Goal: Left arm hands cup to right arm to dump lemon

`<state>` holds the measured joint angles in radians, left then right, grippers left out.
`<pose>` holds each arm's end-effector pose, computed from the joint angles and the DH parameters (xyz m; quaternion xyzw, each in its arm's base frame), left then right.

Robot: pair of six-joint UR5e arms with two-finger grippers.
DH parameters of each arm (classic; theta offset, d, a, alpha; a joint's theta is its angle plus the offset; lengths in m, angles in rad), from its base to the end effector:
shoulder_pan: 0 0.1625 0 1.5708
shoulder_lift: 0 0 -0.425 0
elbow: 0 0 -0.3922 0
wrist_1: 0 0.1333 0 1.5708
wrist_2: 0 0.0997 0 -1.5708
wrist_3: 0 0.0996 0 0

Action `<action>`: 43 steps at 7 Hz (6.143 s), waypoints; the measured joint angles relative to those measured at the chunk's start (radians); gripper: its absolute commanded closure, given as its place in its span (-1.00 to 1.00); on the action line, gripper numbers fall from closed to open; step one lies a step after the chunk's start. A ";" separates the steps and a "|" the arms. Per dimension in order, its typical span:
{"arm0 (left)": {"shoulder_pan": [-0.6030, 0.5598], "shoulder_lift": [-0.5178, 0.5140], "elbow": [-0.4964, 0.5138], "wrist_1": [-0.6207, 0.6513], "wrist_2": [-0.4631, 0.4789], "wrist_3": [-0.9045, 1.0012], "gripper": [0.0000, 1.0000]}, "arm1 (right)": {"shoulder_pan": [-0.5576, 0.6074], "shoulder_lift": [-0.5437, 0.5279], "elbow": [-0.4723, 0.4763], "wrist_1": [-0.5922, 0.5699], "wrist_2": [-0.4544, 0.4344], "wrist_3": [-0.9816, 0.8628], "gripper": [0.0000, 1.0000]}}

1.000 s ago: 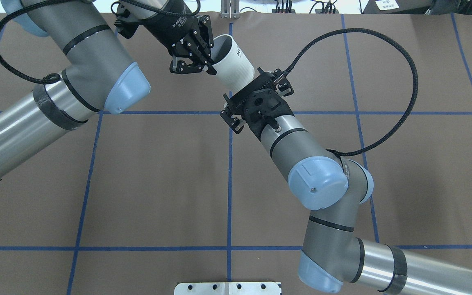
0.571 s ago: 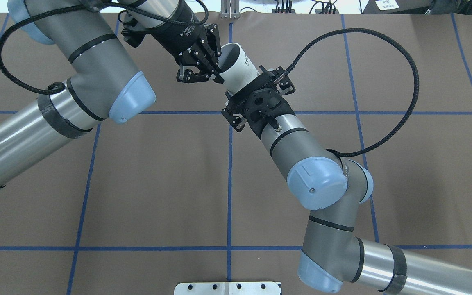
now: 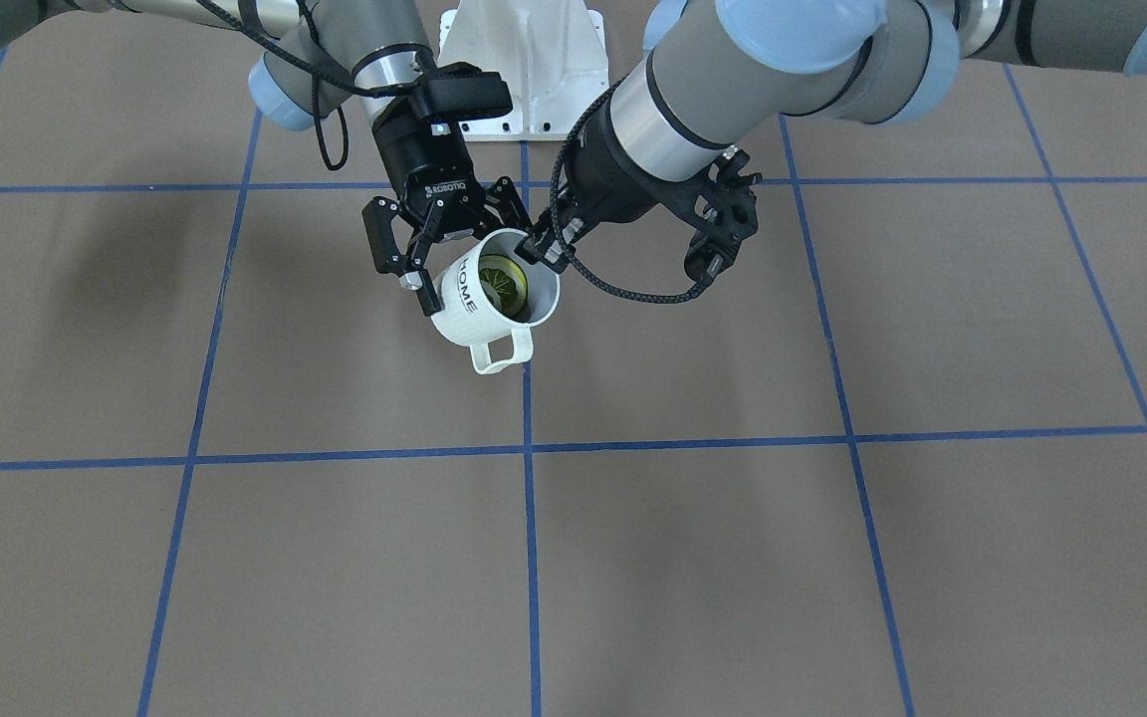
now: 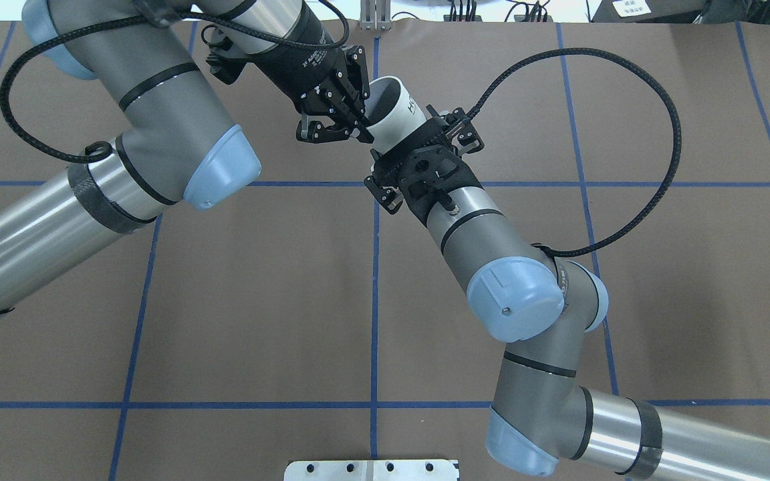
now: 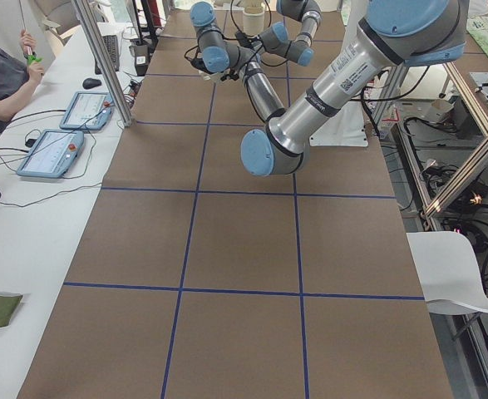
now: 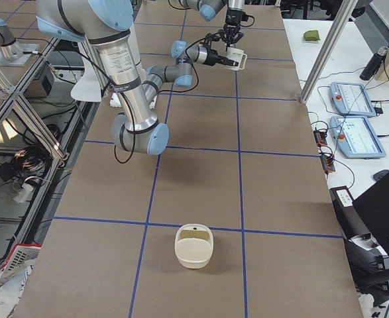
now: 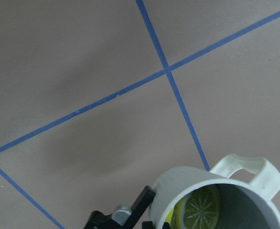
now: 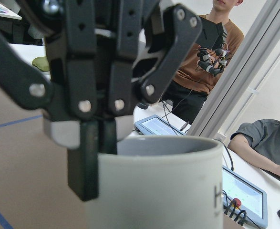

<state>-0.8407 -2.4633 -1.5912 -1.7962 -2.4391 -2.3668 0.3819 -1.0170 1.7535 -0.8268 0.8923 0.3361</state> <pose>0.4048 -0.5381 0.0553 -0.3433 0.4967 -0.4030 0.6878 -0.4841 -0.4054 0.1682 0.6296 -0.2617 -0.0836 0.7267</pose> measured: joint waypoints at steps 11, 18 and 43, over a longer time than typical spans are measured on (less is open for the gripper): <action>-0.027 0.011 -0.032 -0.020 -0.052 0.110 -1.00 | -0.003 -0.005 0.004 0.007 -0.001 -0.042 0.27; -0.229 0.279 -0.062 -0.012 -0.078 0.995 -1.00 | 0.033 -0.070 0.011 0.006 0.046 0.174 0.34; -0.315 0.678 -0.099 0.026 0.181 1.975 -1.00 | 0.340 -1.013 -0.530 1.705 0.172 1.329 0.43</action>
<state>-1.1557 -1.7851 -1.6903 -1.7702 -2.2580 -0.3916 0.7220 -2.0297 1.2231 0.8787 1.0639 1.6656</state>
